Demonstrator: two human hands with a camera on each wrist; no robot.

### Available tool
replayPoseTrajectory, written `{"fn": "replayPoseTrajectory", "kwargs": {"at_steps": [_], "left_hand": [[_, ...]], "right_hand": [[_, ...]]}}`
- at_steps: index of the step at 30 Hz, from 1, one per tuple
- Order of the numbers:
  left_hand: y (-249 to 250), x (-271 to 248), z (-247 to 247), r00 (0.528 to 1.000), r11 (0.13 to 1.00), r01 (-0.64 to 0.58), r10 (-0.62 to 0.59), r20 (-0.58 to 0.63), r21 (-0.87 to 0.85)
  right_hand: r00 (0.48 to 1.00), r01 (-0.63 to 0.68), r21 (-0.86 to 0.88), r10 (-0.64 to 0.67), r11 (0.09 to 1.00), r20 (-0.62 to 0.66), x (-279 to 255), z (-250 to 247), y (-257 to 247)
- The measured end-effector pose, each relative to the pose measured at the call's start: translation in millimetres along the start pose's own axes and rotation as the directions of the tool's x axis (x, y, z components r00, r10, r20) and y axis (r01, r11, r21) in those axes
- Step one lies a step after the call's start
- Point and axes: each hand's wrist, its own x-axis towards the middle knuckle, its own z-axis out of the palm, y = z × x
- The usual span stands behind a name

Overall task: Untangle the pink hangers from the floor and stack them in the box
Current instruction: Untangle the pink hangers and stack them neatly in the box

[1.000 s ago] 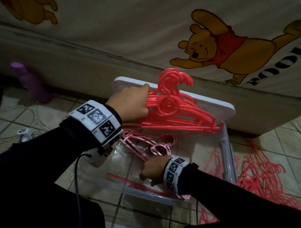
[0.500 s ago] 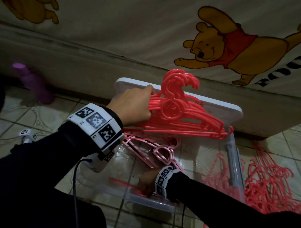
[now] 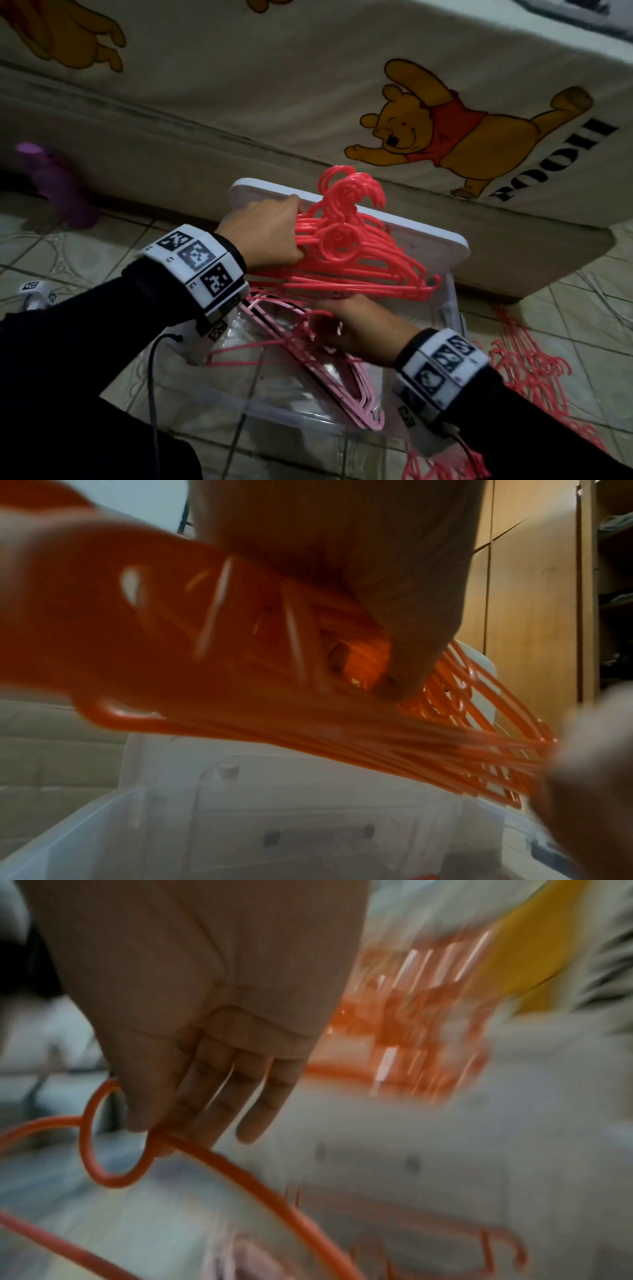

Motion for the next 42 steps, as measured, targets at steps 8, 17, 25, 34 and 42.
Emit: {"fn": "replayPoseTrajectory", "kwargs": {"at_steps": [8,17,25,34,42], "left_hand": [[7,-9,10,0.997,0.997,-0.067,0.065,0.040,0.033],[9,-10,22,0.991,0.984,-0.021,0.044,0.125,-0.178],[-4,-9,18,0.989,0.991,-0.022,0.041,0.139,-0.136],[-9,-19,23,0.989,0.963,0.006,0.035,0.147,-0.268],[-12,-26,21,0.986,0.910,0.087,-0.020,0.167,-0.405]], "right_hand": [[0.885,-0.102,0.120,0.145,0.987,-0.442,-57,-59,0],[0.825,-0.208,0.022,0.187,0.978,-0.534,-57,-60,18],[0.820,-0.169,-0.127,0.068,0.977,-0.569,-51,-54,14],[0.813,-0.231,-0.137,0.114,0.963,-0.571,-44,-48,12],[0.822,-0.262,-0.212,0.102,0.942,-0.560,-45,-46,10]]}}
